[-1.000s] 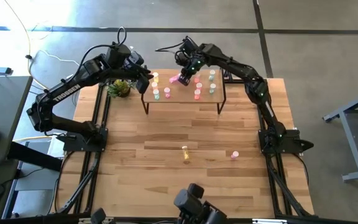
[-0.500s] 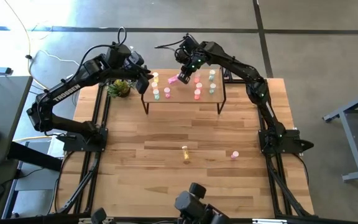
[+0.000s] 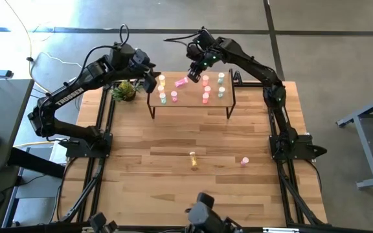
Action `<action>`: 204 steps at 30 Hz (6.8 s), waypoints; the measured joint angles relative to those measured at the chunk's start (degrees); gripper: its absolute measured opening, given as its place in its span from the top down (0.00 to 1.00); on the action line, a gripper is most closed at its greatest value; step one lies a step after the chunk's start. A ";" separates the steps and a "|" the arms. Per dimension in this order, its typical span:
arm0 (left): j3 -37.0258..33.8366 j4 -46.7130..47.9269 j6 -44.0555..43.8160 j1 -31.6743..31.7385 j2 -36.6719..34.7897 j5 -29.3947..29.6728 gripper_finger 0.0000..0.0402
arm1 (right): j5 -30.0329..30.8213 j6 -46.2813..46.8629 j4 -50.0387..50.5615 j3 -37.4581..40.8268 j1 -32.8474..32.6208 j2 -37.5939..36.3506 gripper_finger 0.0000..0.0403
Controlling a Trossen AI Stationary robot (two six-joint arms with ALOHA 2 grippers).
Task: Pick and place medicine bottles onto shelf by color
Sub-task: Adjust the pink pill bottles on the shelf
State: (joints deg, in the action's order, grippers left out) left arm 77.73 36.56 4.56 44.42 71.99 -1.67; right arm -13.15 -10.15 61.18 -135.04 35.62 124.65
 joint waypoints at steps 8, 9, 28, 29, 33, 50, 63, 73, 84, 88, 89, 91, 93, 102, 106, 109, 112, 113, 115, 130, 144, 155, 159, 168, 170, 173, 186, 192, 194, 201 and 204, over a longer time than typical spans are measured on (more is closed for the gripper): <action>0.00 1.90 -0.28 0.02 0.00 0.95 0.46 | -4.00 -10.02 -5.61 0.02 -2.93 -0.03 0.90; 0.00 2.18 -0.29 0.02 0.00 0.94 0.46 | -4.00 -11.11 -6.25 0.01 -3.42 -0.03 0.86; 0.00 3.30 -0.49 0.00 0.00 0.86 0.47 | -3.11 -28.74 -6.28 6.14 -3.55 0.38 0.59; 0.00 3.30 -0.49 -0.01 0.00 0.86 0.47 | -3.12 -29.00 -6.83 6.59 -3.45 0.38 0.59; 0.00 3.29 -0.69 0.00 0.00 0.86 0.47 | -2.76 -30.35 -9.35 8.28 -3.43 0.38 0.59; 0.00 3.23 -2.46 -0.02 0.00 0.83 0.47 | -1.03 -35.35 -10.42 8.57 -2.87 3.32 0.59; 0.00 3.05 -2.46 -0.02 0.00 0.86 0.47 | 0.05 -34.91 -7.15 8.57 -2.47 3.73 0.59; 0.00 3.01 -2.45 -0.02 0.00 0.86 0.47 | 0.05 -34.73 -4.55 8.57 -2.87 3.72 0.60; 0.00 2.99 -2.43 -0.02 0.00 0.86 0.47 | -0.16 -33.85 -3.62 8.50 -3.04 3.62 0.74; 0.00 3.00 -2.43 -0.02 0.00 0.86 0.47 | 0.72 -31.66 -3.23 7.83 -3.04 3.62 0.74; 0.00 2.99 -2.43 -0.02 0.00 0.86 0.47 | 1.23 -31.27 -3.18 7.28 -3.04 3.62 0.74; 0.00 3.01 -2.43 -0.02 0.00 0.86 0.47 | 2.05 -30.42 -3.19 5.67 -3.04 3.62 0.74; 0.00 3.01 -2.43 -0.02 0.00 0.86 0.47 | 2.20 -29.36 -3.12 3.93 -3.04 3.62 0.74; 0.00 3.10 -2.47 0.00 0.00 0.20 0.47 | 6.38 -28.22 -0.09 0.08 -3.24 2.48 0.74; 0.00 3.39 -3.96 0.00 0.00 -1.95 0.47 | 7.15 -28.24 1.02 0.17 -4.23 1.17 0.74; 0.00 4.38 -5.93 0.00 0.00 -4.63 0.47 | 7.78 -28.46 1.99 0.09 -5.58 0.93 0.74; 0.00 6.11 -7.97 -0.02 0.00 -7.59 0.47 | 10.28 -29.43 2.98 0.09 -7.41 0.37 0.74; 0.00 6.86 -8.47 -0.02 0.00 -8.37 0.47 | 11.38 -29.76 3.19 0.09 -7.99 0.06 0.74; 0.00 8.24 -9.04 -0.01 0.00 -9.78 0.47 | 13.64 -30.75 3.57 0.09 -9.28 -0.33 0.74; 0.00 10.18 -16.17 -0.34 0.00 -18.34 0.47 | 18.82 -36.66 3.70 0.02 -18.09 -6.39 0.74; 0.00 9.92 -26.34 -2.40 0.00 -34.56 0.47 | 24.66 -54.71 0.70 0.02 -27.99 -7.59 0.74; 0.00 9.92 -31.04 -7.82 0.00 -39.95 0.47 | 25.66 -59.32 -3.17 0.02 -31.16 -7.83 0.74; 0.00 9.83 -31.63 -8.55 0.00 -40.02 0.47 | 25.66 -59.54 -4.38 0.02 -31.66 -7.83 0.74; 0.00 9.92 -32.92 -9.75 0.00 -39.86 0.59 | 26.17 -61.07 -5.56 0.02 -31.65 -7.85 0.74; 0.00 9.91 -32.90 -9.75 0.00 -39.77 0.64 | 26.15 -61.06 -5.59 0.02 -31.63 -7.86 0.74; 0.00 9.91 -32.99 -9.75 0.00 -39.36 0.71 | 26.19 -61.05 -5.59 0.02 -31.61 -7.88 0.74; -0.02 9.27 -33.93 -9.74 0.00 -39.48 0.75 | 26.78 -56.48 -7.35 0.04 -31.52 -7.99 0.66; -0.02 9.06 -33.26 -9.76 0.00 -34.49 0.76 | 33.83 -54.29 -7.45 0.11 -31.45 -8.00 0.51; -0.02 9.11 -32.15 -9.52 0.00 -31.85 0.75 | 34.85 -53.98 -7.52 0.11 -31.13 -8.60 0.47; -0.02 5.92 -26.17 -8.81 0.00 -22.26 0.76 | 32.52 -45.86 -7.70 0.11 -27.53 -12.46 0.44; -0.02 1.98 -22.49 -8.79 0.00 -18.56 0.76 | 28.97 -38.94 -7.99 0.11 -24.74 -13.76 0.44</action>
State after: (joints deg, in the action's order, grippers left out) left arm 77.71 38.54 -17.93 35.64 71.99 -20.23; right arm 15.82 -49.09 53.19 -134.93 10.87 110.89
